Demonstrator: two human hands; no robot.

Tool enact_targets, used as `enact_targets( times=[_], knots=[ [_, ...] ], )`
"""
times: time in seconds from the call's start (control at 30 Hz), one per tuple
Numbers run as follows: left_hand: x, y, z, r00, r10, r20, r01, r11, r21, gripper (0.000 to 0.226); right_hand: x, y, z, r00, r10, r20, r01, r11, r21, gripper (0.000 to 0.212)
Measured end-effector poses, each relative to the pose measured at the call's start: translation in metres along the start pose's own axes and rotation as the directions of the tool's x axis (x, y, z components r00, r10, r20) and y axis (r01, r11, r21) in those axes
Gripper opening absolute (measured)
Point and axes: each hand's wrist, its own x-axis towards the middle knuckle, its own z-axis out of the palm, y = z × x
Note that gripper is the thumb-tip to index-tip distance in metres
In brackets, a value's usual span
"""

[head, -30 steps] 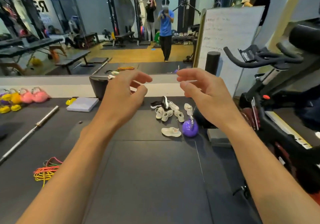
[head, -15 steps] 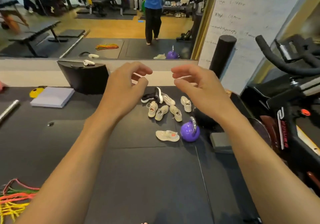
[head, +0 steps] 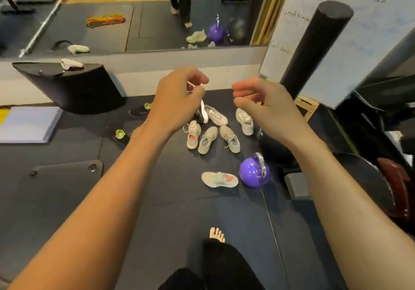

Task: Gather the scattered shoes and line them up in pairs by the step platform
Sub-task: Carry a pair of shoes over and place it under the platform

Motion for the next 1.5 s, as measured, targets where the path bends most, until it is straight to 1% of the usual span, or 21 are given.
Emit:
enact_targets(
  times=[0.2,0.33,0.43,0.53,0.63,0.77,0.93,1.03,1.13,1.27,1.43,1.5],
  knots=[
    [0.105,-0.088,0.054,0.992,-0.097,0.082,0.097,0.995,0.007,0.027,0.12,0.065,0.055,0.99,0.13,0.061,-0.128,0.991,-0.043,0.022],
    [0.146,-0.153,0.108,0.979,-0.155,0.129,0.162,0.986,-0.041,0.027,0.166,0.126,0.098,0.974,0.221,0.053,-0.218,0.975,-0.051,0.022],
    [0.157,-0.199,0.159,0.97,-0.171,0.173,0.186,0.98,-0.076,0.027,0.184,0.184,0.132,0.955,0.294,0.043,-0.294,0.956,-0.009,0.022],
    [0.153,-0.243,0.213,0.951,-0.219,0.217,0.244,0.965,-0.095,0.024,0.194,0.25,0.168,0.925,0.376,0.045,-0.378,0.925,0.033,0.021],
    [0.146,-0.29,0.265,0.936,-0.283,0.211,0.308,0.947,-0.097,0.021,0.201,0.317,0.201,0.901,0.431,0.05,-0.433,0.9,0.039,0.024],
    [0.153,-0.35,0.33,0.903,-0.361,0.232,0.375,0.927,-0.014,0.023,0.221,0.395,0.233,0.881,0.472,0.021,-0.473,0.88,0.042,0.024],
    [0.177,-0.401,0.41,0.874,-0.415,0.253,0.416,0.908,0.052,0.025,0.251,0.479,0.259,0.866,0.499,0.029,-0.5,0.866,0.024,0.025],
    [0.188,-0.433,0.453,0.848,-0.467,0.25,0.461,0.883,0.086,0.024,0.263,0.526,0.27,0.856,0.512,0.071,-0.512,0.859,-0.014,0.026],
    [0.195,-0.464,0.49,0.822,-0.505,0.265,0.489,0.863,0.128,0.027,0.27,0.574,0.277,0.833,0.551,0.052,-0.546,0.834,-0.082,0.031],
    [0.201,-0.505,0.534,0.793,-0.529,0.301,0.496,0.849,0.182,0.031,0.281,0.631,0.3,0.771,0.635,0.044,-0.625,0.769,-0.135,0.036],
    [0.211,-0.558,0.586,0.783,-0.51,0.355,0.437,0.858,0.268,0.043,0.306,0.694,0.35,0.744,0.665,0.067,-0.644,0.74,-0.195,0.042],
    [0.211,-0.581,0.605,0.739,-0.552,0.386,0.451,0.831,0.325,0.05,0.316,0.719,0.37,0.727,0.684,0.061,-0.649,0.713,-0.265,0.051]
  ],
)
